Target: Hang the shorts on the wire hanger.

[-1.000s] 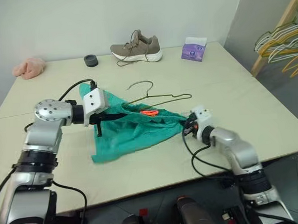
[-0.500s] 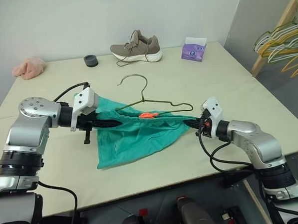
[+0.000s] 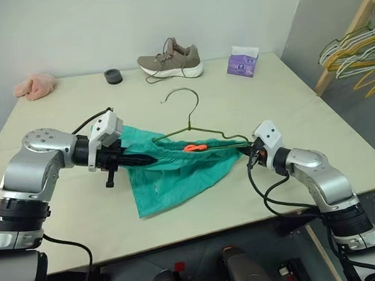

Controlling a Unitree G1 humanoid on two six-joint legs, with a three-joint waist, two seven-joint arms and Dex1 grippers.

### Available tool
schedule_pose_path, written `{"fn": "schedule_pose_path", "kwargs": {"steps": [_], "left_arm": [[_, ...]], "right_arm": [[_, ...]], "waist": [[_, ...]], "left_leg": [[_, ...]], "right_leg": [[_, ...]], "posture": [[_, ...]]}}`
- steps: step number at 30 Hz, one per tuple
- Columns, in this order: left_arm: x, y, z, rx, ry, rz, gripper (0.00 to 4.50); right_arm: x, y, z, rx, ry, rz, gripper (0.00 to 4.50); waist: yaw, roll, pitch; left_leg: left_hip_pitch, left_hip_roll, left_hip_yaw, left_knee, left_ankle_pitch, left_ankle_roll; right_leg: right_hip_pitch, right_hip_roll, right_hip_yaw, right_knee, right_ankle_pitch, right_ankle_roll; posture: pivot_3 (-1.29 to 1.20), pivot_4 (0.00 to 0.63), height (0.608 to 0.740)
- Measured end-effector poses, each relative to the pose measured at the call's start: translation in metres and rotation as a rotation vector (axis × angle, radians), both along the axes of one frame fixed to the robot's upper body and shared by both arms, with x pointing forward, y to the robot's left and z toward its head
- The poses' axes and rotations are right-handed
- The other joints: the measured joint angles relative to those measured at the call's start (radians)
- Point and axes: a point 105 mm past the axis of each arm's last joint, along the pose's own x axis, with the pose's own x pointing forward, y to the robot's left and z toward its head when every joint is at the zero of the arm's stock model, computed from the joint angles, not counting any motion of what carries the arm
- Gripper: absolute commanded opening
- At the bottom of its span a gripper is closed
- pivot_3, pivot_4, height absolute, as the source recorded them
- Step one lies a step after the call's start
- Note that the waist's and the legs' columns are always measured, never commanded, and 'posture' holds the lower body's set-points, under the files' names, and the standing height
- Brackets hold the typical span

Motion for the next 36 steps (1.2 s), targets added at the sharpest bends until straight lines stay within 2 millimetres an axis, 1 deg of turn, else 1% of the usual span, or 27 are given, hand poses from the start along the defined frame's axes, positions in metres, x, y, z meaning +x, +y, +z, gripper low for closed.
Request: {"fn": "schedule_pose_path", "kwargs": {"steps": [6, 11, 18, 24, 33, 36], "left_arm": [[0.007, 0.005, -0.002, 0.052, -0.068, 0.017, 0.00], [0.012, 0.004, 0.004, 0.033, -0.081, 0.028, 0.00], [0.007, 0.003, -0.001, 0.017, -0.031, 0.027, 0.00], [0.006, 0.007, -0.004, 0.058, -0.054, 0.021, 0.00], [0.010, 0.017, -0.024, 0.186, -0.129, 0.009, 0.00], [0.010, 0.016, -0.026, 0.206, -0.158, 0.000, 0.00]], "right_arm": [[-0.002, 0.001, 0.001, -0.007, -0.003, 0.015, 0.05], [-0.003, -0.002, 0.001, -0.026, -0.004, 0.020, 0.05], [-0.005, -0.004, -0.002, -0.031, 0.006, 0.017, 0.05], [-0.007, -0.002, -0.001, -0.031, 0.003, 0.041, 0.05], [-0.029, -0.012, 0.004, -0.154, 0.007, 0.148, 0.05], [-0.033, -0.014, 0.005, -0.181, 0.008, 0.171, 0.05]], "waist": [[0.004, 0.000, 0.000], [0.004, 0.000, 0.000], [0.002, 0.000, 0.000], [0.002, 0.000, 0.000], [0.005, 0.000, 0.000], [0.005, 0.000, 0.000]], "left_leg": [[0.000, -0.001, 0.000, 0.000, 0.000, 0.000], [0.000, -0.001, 0.000, 0.000, 0.000, 0.000], [0.000, 0.000, 0.000, 0.000, 0.000, 0.000], [0.000, 0.000, 0.000, 0.000, 0.000, 0.000], [0.000, 0.000, 0.000, 0.000, 0.000, 0.000], [0.000, 0.000, 0.001, 0.000, 0.000, 0.000]], "right_leg": [[0.000, -0.001, 0.000, 0.000, 0.000, 0.000], [0.000, -0.001, 0.000, 0.000, 0.000, 0.000], [0.000, 0.000, 0.000, 0.000, 0.000, 0.000], [0.000, 0.000, 0.000, -0.001, 0.000, 0.000], [0.000, -0.001, 0.000, -0.001, 0.000, 0.000], [0.000, -0.001, 0.000, -0.001, 0.000, 0.000]], "posture": [[-0.19, 0.100, 0.740], [-0.19, 0.101, 0.740], [-0.19, 0.104, 0.740], [-0.19, 0.104, 0.740], [-0.20, 0.101, 0.740], [-0.20, 0.100, 0.740]]}}
